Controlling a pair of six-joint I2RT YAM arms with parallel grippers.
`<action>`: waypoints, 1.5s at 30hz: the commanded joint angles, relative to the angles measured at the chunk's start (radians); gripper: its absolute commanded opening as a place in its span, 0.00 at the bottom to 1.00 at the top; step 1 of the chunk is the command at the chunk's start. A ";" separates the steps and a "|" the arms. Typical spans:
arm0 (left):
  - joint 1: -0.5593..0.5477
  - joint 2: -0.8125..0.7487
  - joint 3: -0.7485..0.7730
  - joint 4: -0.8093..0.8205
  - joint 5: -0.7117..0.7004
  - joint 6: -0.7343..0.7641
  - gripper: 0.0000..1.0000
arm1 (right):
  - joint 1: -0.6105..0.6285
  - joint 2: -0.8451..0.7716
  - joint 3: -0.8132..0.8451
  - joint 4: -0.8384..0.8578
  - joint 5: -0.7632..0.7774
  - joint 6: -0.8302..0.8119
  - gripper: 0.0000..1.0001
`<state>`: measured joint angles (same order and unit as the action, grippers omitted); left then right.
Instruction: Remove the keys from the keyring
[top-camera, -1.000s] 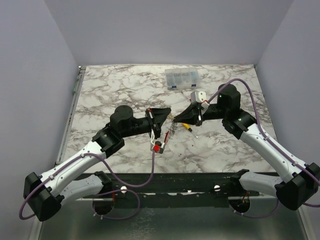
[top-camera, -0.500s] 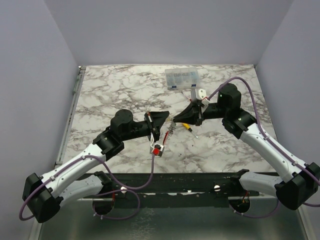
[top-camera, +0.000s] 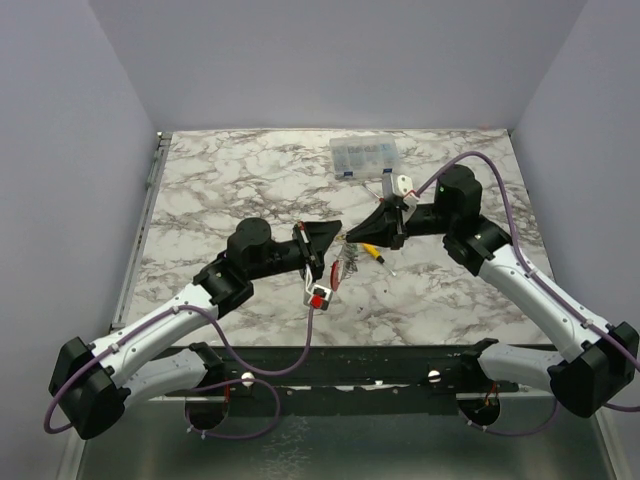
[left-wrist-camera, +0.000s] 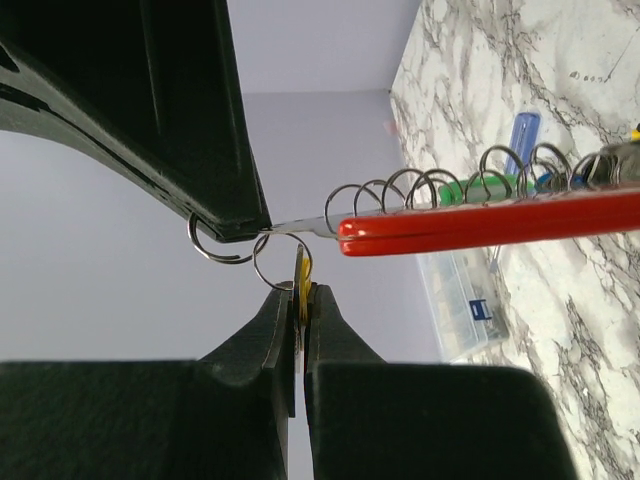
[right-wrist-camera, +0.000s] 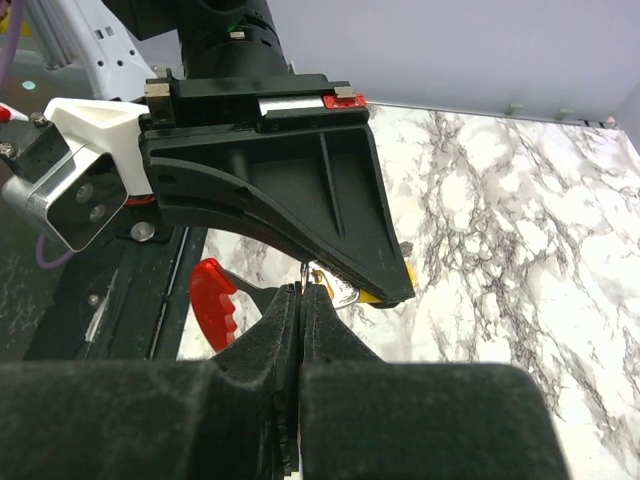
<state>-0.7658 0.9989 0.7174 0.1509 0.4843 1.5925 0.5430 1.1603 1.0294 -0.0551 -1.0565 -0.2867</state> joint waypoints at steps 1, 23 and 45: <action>0.008 0.009 -0.010 0.000 -0.007 -0.018 0.00 | -0.001 0.003 0.049 0.061 -0.056 0.002 0.01; 0.074 0.001 0.171 -0.141 0.061 -0.163 0.00 | -0.001 0.087 0.167 -0.398 -0.046 -0.376 0.01; 0.046 0.049 0.316 -0.422 0.007 -0.233 0.00 | -0.111 0.152 0.265 -0.379 -0.024 -0.251 0.58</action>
<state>-0.7155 1.0496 0.9989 -0.2008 0.5262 1.4006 0.4744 1.3231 1.2671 -0.4526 -1.0851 -0.6186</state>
